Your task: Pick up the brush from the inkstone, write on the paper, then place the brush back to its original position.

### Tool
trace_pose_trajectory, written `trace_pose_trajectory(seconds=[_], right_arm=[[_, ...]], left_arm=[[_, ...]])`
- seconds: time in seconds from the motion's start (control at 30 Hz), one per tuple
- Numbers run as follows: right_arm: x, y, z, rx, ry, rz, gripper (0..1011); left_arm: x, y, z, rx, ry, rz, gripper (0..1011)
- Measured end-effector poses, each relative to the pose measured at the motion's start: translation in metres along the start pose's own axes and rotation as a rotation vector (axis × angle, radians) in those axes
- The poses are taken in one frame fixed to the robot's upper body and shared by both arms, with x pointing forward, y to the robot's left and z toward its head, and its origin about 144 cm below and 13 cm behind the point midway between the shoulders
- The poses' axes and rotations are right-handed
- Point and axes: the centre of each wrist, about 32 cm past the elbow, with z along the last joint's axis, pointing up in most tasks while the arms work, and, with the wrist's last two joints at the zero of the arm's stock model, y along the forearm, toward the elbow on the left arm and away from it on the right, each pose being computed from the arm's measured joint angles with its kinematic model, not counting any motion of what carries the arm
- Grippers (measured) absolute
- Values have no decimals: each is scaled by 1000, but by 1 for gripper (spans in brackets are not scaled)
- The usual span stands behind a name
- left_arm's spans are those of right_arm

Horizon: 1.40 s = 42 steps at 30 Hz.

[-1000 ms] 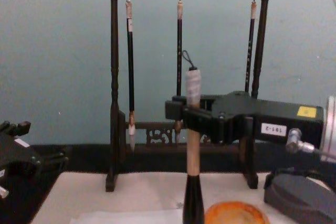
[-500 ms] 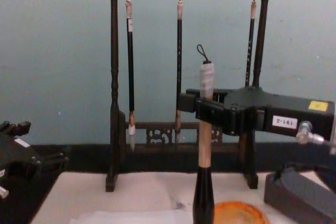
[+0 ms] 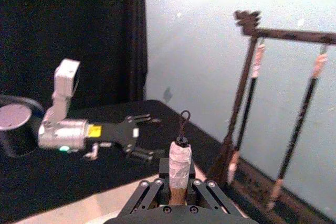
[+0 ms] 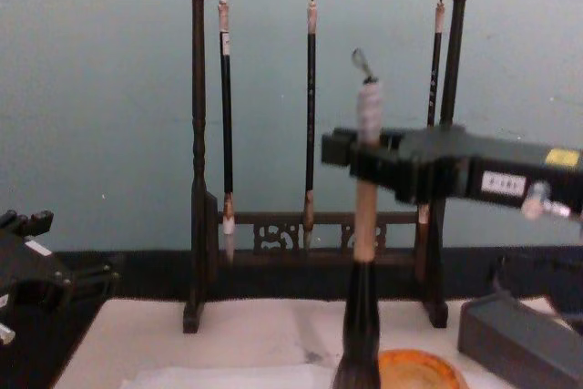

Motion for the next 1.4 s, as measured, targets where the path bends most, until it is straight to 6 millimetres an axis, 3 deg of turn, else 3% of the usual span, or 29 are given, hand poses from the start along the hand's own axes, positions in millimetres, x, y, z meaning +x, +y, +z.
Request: trace_pose_trajectory(seconds=[0.33,0.83,1.07,1.13,1.4], right_arm=[[9,-3,14,57,-10,-44,153],[16,-12,12,100,62,-96,153],[32,-34,3,162,316,-262,153],[41,-47,-5,187,468,-327,153],[49,-70,-26,227,756,-461,153]], left_arm=[[0,0,0,0,0,0,1009],[0,0,0,0,0,0,1010],[0,0,0,0,0,0,1010],[0,0,0,0,0,0,1010],[0,0,0,0,0,0,1010]])
